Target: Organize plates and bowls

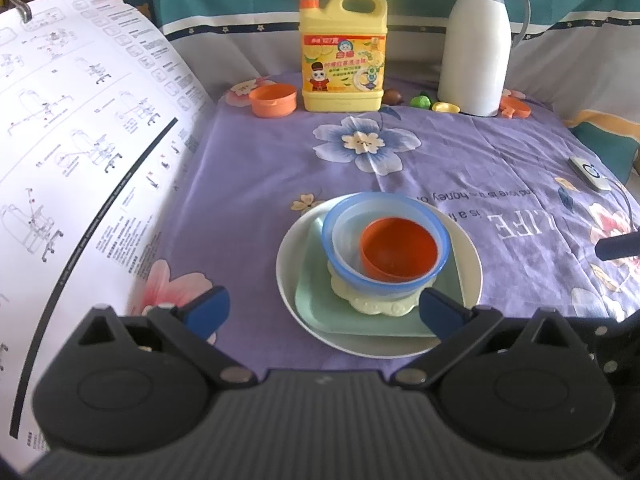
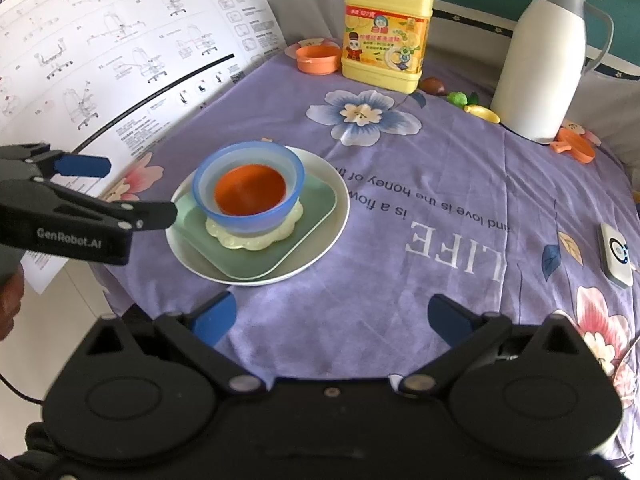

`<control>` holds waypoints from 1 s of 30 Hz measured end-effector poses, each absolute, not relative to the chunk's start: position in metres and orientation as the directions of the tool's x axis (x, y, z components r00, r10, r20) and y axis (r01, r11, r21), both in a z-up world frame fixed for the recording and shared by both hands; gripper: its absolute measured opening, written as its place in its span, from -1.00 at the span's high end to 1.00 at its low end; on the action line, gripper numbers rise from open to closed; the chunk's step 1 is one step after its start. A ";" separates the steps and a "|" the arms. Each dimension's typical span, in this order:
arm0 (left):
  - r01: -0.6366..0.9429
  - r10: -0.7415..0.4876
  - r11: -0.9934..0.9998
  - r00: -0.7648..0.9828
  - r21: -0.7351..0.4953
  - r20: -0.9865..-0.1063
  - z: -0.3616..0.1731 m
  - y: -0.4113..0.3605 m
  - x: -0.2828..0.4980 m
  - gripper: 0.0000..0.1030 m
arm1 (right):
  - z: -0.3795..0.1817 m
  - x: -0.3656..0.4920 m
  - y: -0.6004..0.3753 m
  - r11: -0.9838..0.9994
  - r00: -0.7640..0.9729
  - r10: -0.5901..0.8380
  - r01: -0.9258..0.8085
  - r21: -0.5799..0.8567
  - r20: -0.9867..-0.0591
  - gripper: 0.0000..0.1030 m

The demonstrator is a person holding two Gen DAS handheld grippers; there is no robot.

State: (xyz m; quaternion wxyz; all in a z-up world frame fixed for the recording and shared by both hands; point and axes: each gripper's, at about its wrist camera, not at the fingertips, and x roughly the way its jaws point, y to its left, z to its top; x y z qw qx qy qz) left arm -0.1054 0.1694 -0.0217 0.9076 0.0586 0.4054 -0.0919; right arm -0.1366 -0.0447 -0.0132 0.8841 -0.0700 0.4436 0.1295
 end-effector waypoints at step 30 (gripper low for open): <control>0.244 -0.109 0.968 0.639 0.066 -0.762 -0.033 0.167 -0.108 -1.00 | -0.015 -0.138 -0.042 0.954 0.578 0.146 -0.297 -0.040 -0.803 -1.00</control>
